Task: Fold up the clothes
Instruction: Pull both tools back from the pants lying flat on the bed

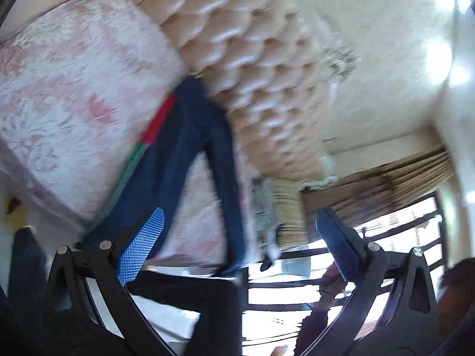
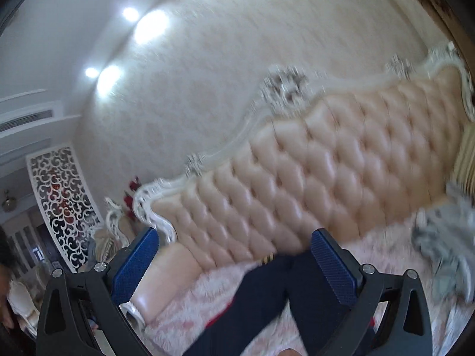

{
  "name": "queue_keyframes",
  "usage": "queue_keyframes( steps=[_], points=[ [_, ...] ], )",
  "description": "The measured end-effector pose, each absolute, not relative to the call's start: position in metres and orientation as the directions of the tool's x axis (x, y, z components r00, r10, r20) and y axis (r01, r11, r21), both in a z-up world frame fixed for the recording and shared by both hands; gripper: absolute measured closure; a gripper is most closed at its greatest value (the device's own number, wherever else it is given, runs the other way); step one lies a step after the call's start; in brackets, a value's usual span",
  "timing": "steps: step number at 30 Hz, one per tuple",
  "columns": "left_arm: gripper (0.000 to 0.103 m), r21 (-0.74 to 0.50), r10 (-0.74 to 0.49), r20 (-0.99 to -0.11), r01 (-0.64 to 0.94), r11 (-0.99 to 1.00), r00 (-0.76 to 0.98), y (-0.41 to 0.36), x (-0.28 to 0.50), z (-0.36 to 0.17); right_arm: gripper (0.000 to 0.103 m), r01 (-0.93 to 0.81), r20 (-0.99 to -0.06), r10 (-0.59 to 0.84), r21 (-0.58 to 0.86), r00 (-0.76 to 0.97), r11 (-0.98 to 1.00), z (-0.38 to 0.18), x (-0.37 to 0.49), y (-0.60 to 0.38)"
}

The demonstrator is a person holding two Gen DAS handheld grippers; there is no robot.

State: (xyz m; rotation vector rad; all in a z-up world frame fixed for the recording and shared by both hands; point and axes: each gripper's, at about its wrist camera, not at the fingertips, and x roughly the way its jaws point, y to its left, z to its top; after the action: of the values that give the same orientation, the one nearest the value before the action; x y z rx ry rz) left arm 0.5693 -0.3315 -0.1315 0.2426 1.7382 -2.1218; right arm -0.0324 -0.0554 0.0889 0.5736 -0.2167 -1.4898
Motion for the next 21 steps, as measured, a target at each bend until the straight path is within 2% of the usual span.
queue_keyframes(
  steps=[1, 3, 4, 5, 8, 11, 13, 17, 21],
  points=[
    [0.0, -0.879, -0.209, -0.402, 0.44, -0.185, -0.892, -0.332, 0.568, -0.135, 0.0, 0.877, -0.249, -0.963, 0.479, 0.102, -0.031, 0.075, -0.027, -0.063],
    [0.0, -0.738, -0.282, -0.536, 0.604, -0.302, -0.796, -0.323, 0.552, -0.139, 0.0, 0.89, -0.327, -0.937, 0.454, 0.122, -0.042, 0.047, -0.014, -0.077],
    [0.0, -0.681, -0.271, -0.588, 0.647, -0.342, -0.762, -0.319, 0.541, -0.143, 0.0, 0.892, -0.359, -0.923, 0.45, 0.137, -0.043, 0.036, -0.007, -0.083],
    [0.0, -0.645, -0.246, -0.613, 0.655, -0.393, -0.751, -0.315, 0.531, -0.149, 0.0, 0.893, -0.389, -0.909, 0.448, 0.152, -0.043, 0.025, 0.0, -0.09],
    [0.0, -0.498, -0.27, -0.696, 0.718, -0.487, -0.666, -0.293, 0.508, -0.172, 0.0, 0.898, -0.451, -0.871, 0.439, 0.192, -0.029, -0.002, 0.019, -0.102],
    [0.0, -0.431, -0.305, -0.711, 0.735, -0.523, -0.634, -0.272, 0.498, -0.205, 0.0, 0.901, -0.501, -0.834, 0.433, 0.23, -0.012, -0.025, 0.039, -0.12],
    [0.0, -0.442, -0.247, -0.734, 0.721, -0.534, -0.633, -0.266, 0.49, -0.234, 0.0, 0.904, -0.527, -0.813, 0.427, 0.248, 0.0, -0.037, 0.05, -0.131],
    [0.0, -0.418, -0.206, -0.776, 0.731, -0.539, -0.596, -0.265, 0.488, -0.281, 0.0, 0.917, -0.578, -0.773, 0.398, 0.261, 0.012, -0.057, 0.072, -0.149],
    [0.0, -0.583, -0.134, -0.696, 0.664, -0.468, -0.705, -0.281, 0.507, -0.32, 0.0, 0.93, -0.625, -0.732, 0.366, 0.27, 0.031, -0.079, 0.093, -0.17]
  ],
)
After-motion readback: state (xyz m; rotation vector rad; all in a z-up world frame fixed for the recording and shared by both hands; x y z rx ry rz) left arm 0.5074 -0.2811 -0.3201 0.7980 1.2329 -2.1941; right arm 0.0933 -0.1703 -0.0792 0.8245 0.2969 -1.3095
